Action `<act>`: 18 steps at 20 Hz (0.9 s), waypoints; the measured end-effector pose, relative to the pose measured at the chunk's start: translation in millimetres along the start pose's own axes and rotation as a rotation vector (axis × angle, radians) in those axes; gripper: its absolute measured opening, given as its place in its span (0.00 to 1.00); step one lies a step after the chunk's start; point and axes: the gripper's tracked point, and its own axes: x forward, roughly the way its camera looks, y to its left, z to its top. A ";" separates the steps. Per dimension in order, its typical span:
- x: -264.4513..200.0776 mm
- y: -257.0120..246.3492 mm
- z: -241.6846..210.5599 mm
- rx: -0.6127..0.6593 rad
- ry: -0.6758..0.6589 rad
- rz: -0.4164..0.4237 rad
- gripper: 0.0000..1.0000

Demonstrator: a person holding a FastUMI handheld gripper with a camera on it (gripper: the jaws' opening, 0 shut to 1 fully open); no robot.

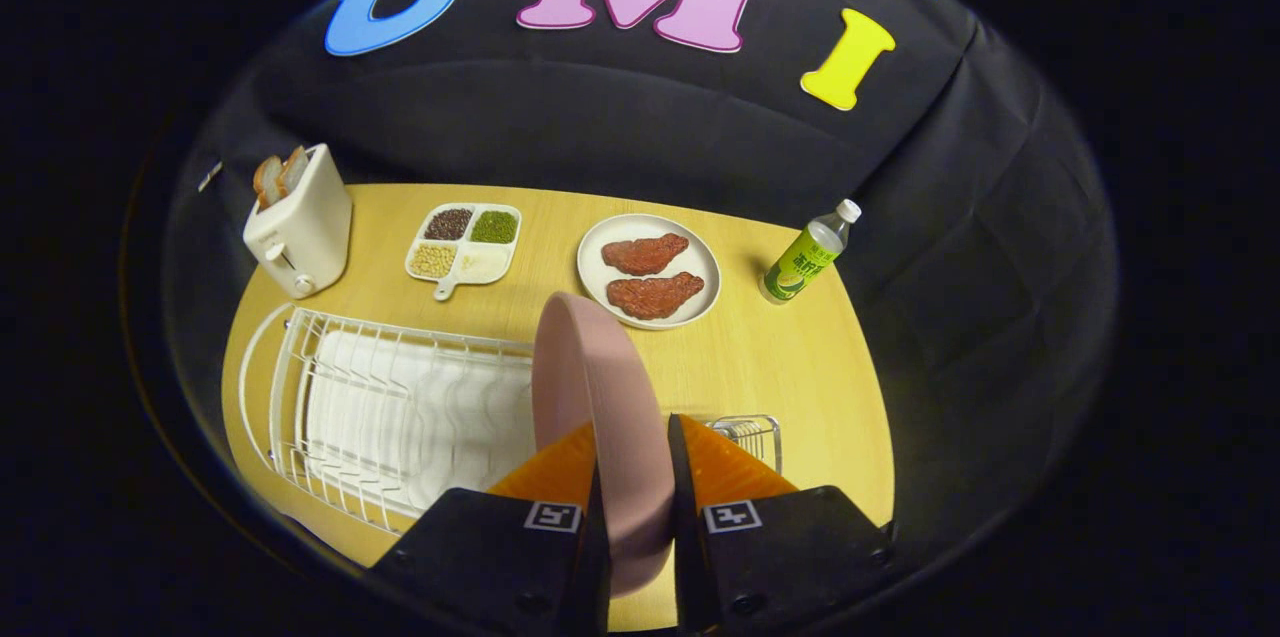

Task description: Take the plate from the dish rack, then take the spoon from the basket and place it into the plate.

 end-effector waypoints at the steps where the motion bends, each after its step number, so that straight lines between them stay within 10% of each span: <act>1: -8.5 1.8 -2.5 0.052 -0.002 0.055 0.30; 18: -80.9 12.4 -196.2 0.175 0.163 0.397 0.30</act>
